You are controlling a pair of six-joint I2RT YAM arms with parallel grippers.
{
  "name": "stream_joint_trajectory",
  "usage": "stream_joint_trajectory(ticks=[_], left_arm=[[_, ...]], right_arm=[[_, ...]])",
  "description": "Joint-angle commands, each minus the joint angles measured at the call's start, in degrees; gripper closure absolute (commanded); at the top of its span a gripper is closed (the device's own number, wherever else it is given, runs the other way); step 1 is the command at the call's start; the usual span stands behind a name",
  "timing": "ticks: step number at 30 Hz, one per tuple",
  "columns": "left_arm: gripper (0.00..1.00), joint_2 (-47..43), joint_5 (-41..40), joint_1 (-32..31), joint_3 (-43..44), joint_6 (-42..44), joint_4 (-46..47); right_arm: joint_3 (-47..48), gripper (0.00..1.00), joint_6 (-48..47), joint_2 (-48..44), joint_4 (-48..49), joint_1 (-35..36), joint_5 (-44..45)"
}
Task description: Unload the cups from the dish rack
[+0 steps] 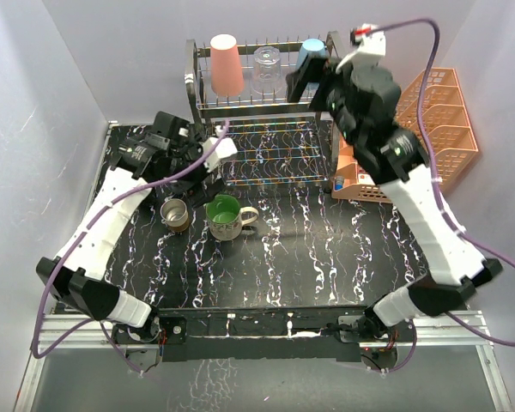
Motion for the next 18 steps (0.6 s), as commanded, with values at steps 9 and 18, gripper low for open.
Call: stream_joint_trajectory(ticks=[9, 18], left_arm=[[0.03, -4.61, -6.57, 3.34, -3.01, -13.98, 0.43], [0.03, -5.85, -6.11, 3.47, -4.17, -16.03, 0.15]], right_arm=[[29.92, 0.02, -10.66, 24.43, -1.48, -14.19, -8.19], [30.89, 0.03, -12.98, 30.63, 5.22, -17.12, -8.69]])
